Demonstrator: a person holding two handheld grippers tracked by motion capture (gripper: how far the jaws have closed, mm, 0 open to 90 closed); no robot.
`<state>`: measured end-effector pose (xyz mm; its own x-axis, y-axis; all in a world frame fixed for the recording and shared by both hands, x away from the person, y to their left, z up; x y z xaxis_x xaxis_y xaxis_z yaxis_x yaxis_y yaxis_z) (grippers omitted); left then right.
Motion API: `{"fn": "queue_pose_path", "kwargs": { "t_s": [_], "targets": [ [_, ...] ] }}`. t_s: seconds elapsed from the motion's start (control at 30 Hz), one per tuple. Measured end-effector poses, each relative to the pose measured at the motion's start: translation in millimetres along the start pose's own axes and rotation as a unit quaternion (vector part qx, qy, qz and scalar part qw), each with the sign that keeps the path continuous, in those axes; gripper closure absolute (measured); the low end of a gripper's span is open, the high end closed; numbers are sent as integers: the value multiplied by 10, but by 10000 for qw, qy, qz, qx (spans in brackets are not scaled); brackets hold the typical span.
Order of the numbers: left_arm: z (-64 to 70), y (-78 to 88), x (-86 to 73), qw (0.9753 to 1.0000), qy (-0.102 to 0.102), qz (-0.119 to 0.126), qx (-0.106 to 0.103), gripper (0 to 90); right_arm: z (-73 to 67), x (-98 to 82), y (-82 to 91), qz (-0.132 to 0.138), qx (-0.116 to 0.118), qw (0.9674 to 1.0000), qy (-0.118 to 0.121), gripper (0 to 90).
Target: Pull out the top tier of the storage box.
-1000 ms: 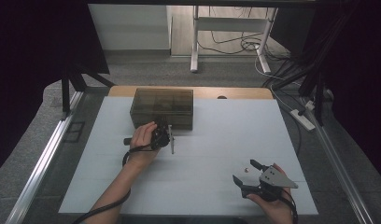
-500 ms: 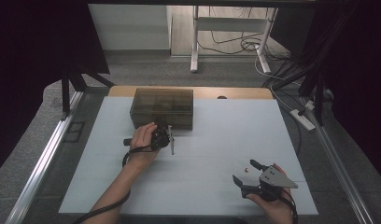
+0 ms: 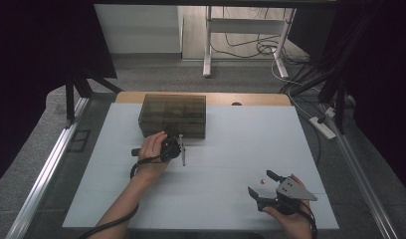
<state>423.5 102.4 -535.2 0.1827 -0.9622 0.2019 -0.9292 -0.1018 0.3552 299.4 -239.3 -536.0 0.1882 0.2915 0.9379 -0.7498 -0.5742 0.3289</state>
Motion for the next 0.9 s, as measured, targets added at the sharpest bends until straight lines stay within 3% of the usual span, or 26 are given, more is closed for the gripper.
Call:
{"fn": "queue_pose_path", "kwargs": {
  "t_s": [0.53,0.57,0.6,0.67,0.9],
  "targets": [
    [10,29,7,10000,-18,35,9,818,11,-1,-4,0,-15,10000,0,125],
    [1,49,14,9999,-5,81,106,825,8,1,-5,3,-12,10000,-6,125],
    [4,55,30,9999,52,137,20,900,6,2,-5,6,-10,10000,-1,125],
    [-5,44,37,9999,-97,74,110,900,3,4,-6,7,-1,10000,-1,125],
    [-82,73,-8,9998,111,148,63,867,24,-5,5,1,-20,10000,-30,124]
  ]
}}
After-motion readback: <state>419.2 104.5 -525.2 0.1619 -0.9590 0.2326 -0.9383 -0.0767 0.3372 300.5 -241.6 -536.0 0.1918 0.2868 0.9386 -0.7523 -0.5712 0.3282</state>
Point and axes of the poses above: each handheld gripper's, and its own axes: y roughly backward along the jaws, x roughly out of its top, z roughly to its right, the point moved 6 cm from there along -y, roughly forward along the jaws, and after that the axes turned 3 degrees about -x, right-handed, at the moved point
